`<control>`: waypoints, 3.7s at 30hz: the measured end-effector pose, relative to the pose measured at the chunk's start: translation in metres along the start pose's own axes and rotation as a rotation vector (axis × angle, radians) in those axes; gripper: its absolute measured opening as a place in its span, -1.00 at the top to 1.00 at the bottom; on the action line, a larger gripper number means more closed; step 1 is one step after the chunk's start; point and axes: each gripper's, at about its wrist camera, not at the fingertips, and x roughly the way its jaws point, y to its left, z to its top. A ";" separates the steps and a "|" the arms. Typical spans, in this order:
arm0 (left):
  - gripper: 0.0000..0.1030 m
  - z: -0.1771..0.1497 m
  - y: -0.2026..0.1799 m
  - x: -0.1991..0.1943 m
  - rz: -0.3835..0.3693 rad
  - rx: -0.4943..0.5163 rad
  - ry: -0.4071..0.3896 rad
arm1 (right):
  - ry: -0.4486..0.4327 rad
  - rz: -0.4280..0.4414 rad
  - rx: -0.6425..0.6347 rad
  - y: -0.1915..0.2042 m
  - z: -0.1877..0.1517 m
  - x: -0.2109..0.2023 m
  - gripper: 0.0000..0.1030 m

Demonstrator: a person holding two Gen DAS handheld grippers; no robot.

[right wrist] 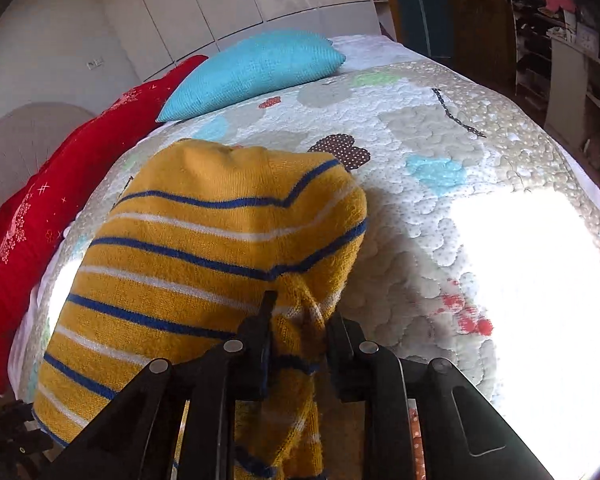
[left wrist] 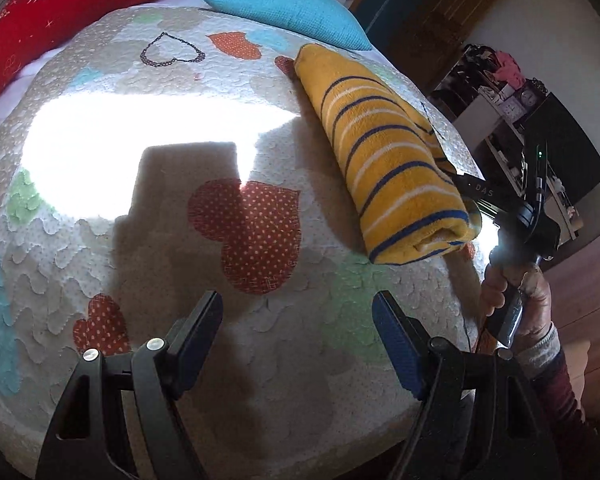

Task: Fold small clothes

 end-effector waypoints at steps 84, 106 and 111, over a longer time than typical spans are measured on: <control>-0.73 -0.041 -0.026 -0.033 0.507 0.194 -0.209 | -0.143 -0.064 -0.333 0.115 -0.057 -0.061 -0.39; -0.78 -0.048 0.000 -0.060 0.495 0.113 -0.370 | -0.031 -0.136 -0.152 0.079 0.013 0.023 -0.61; -1.00 -0.056 -0.007 -0.103 0.625 0.092 -0.657 | -0.117 -0.081 -0.124 0.077 -0.006 -0.022 -0.61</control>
